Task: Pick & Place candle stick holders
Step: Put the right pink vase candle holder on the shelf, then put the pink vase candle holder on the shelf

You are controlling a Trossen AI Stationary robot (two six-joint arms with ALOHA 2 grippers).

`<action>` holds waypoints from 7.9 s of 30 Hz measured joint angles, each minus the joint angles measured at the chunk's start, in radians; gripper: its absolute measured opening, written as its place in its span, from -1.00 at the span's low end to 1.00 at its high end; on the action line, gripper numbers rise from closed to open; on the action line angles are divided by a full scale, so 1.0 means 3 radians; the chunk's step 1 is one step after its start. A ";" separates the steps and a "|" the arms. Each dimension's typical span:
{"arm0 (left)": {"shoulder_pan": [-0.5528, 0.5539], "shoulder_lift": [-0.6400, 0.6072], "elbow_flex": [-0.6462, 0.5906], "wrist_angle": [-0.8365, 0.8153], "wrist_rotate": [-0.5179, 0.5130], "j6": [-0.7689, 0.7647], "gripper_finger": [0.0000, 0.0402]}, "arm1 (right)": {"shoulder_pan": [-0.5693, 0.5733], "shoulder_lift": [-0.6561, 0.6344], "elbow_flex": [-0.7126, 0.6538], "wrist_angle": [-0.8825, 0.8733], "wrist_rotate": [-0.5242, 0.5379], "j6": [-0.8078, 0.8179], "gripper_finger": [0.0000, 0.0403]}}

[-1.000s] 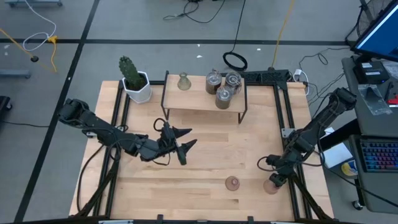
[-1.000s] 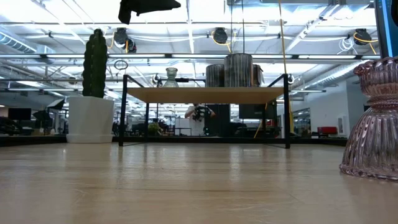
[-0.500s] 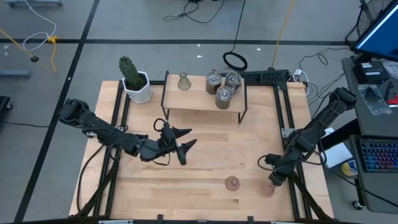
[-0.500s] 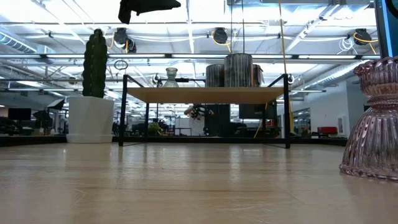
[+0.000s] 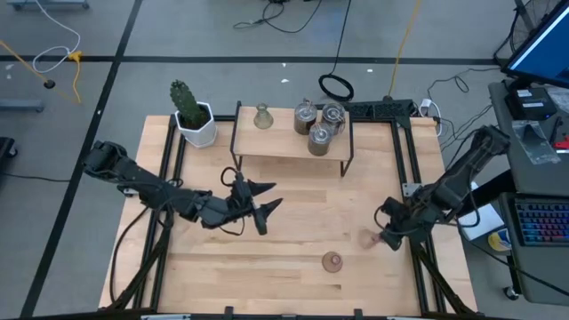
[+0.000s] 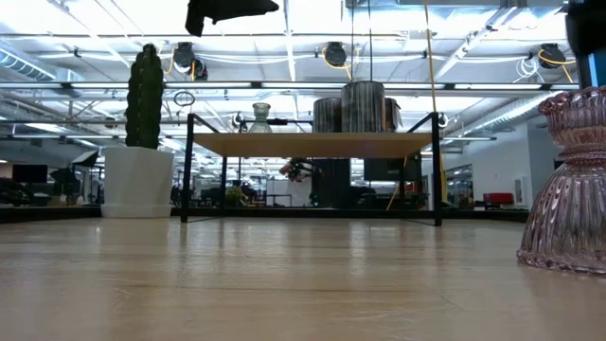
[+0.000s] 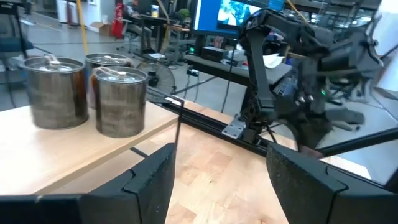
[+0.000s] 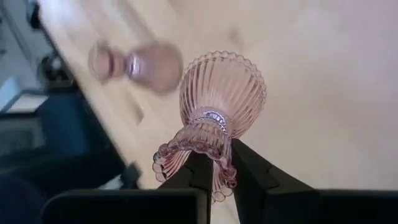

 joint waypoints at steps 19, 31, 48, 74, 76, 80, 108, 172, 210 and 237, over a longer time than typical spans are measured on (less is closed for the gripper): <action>0.0249 0.0000 0.0836 -0.1044 0.1077 0.0775 0.25 | -0.1484 0.1147 0.1438 -0.0131 0.0188 -0.2350 -0.88; 0.0275 0.0108 0.1140 -0.1766 0.1338 0.0754 0.25 | -0.2003 0.2027 0.2324 0.0065 -0.0221 -0.3441 -0.88; 0.0484 0.0410 0.1147 -0.1885 0.1624 0.0732 0.25 | -0.2218 0.2419 0.2645 0.0578 -0.0480 -0.3725 -0.88; 0.0785 0.0530 0.1142 -0.1981 0.2172 0.0432 -0.19 | -0.2255 0.2471 0.2640 0.0744 -0.0645 -0.3800 -0.81; 0.0788 0.0525 0.1142 -0.2030 0.2168 0.0338 -0.19 | -0.2267 0.2471 0.2640 0.0737 -0.0637 -0.3827 -0.69; 0.0785 0.0503 0.1142 -0.2204 0.2143 0.0188 -0.20 | -0.2271 0.2471 0.2640 0.0742 -0.0629 -0.3899 -0.50; 0.1234 -0.0240 0.1132 -0.3280 -0.0758 -0.0464 -0.36 | -0.2275 0.2449 0.2640 0.0761 -0.0643 -0.3987 -0.36; 0.1939 0.0898 0.0055 0.1168 0.0104 0.1008 -0.36 | -0.2284 0.2452 0.2638 0.0920 -0.0363 -0.4310 -0.42; 0.1956 0.0877 0.0057 0.1536 0.0189 0.1266 0.07 | -0.2284 0.2453 0.2638 0.0920 -0.0364 -0.4406 -0.42; 0.0799 -0.0544 0.0056 0.0597 0.0072 0.1775 -0.23 | -0.2258 0.2324 0.2637 -0.0928 -0.1458 -0.3968 -0.42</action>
